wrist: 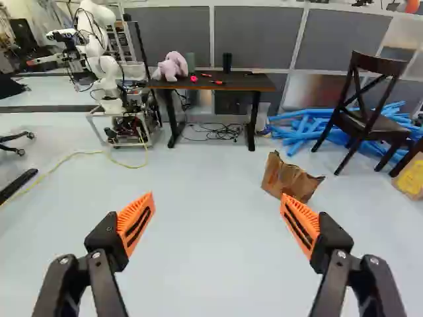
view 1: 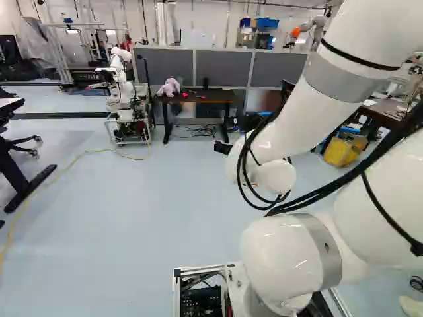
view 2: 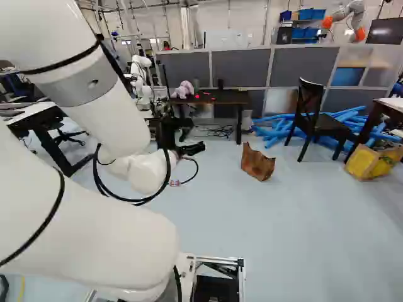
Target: Pick up the bag on the ground and place it on the table
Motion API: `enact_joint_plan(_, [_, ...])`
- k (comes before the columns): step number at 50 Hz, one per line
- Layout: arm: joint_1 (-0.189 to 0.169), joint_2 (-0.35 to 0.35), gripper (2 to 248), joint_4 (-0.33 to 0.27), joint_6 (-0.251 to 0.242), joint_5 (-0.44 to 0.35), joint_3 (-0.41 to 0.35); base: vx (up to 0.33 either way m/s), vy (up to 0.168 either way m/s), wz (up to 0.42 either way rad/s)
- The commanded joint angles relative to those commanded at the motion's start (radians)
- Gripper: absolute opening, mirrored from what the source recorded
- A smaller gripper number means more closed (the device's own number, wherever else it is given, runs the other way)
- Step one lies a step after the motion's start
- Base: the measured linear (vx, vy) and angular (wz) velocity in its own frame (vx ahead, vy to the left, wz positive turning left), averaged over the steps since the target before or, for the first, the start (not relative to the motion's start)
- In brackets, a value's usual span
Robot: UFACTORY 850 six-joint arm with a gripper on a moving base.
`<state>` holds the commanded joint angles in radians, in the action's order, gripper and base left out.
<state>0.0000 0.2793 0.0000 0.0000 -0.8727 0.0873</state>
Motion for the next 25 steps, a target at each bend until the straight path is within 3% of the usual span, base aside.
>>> enact_joint_plan(25, [0.000,0.000,247,0.000,0.000,0.000,0.000,0.000,0.000,0.000])
